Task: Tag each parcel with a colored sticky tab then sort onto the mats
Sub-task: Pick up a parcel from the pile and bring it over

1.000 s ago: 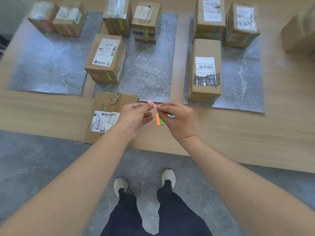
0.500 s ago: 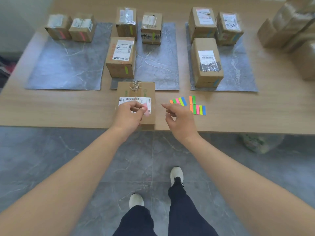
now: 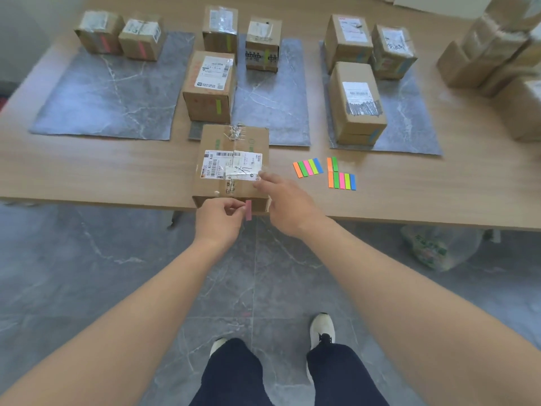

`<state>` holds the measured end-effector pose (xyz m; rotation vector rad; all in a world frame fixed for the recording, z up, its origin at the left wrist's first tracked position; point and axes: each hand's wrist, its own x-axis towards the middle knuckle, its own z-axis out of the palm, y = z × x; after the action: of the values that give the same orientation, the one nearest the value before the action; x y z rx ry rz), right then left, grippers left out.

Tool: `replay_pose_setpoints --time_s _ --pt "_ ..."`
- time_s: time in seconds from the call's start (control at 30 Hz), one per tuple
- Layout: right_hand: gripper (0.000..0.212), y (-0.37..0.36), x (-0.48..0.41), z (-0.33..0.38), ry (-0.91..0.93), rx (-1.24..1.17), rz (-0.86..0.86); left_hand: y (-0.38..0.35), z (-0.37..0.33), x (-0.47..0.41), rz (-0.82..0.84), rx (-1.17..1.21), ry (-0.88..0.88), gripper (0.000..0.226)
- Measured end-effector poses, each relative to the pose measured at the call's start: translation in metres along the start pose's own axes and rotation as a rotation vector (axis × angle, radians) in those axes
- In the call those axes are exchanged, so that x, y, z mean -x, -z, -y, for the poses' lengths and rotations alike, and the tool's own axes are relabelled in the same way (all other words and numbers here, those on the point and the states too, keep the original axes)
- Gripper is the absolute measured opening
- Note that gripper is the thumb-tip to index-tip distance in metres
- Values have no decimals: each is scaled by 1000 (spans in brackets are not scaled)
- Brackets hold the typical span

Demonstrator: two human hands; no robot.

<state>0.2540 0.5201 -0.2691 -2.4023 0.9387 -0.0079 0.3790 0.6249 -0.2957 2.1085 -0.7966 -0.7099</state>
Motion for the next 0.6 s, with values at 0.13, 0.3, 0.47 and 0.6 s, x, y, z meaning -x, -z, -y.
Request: replay_pose_setpoints --time_s 0.13,0.3,0.47,0.6 --pt "59 -2 -7 -13 62 26 -20 -20 7 -4 -87 -2 1 12" --pt "51 -3 -13 -20 131 51 -11 -37 8 -8 -134 -22 23 20" --pt "41 -1 -19 -24 177 108 -11 -45 4 -7 -174 7 75 28" --pt "45 3 -19 -25 203 133 23 -47 2 -7 -181 81 114 24"
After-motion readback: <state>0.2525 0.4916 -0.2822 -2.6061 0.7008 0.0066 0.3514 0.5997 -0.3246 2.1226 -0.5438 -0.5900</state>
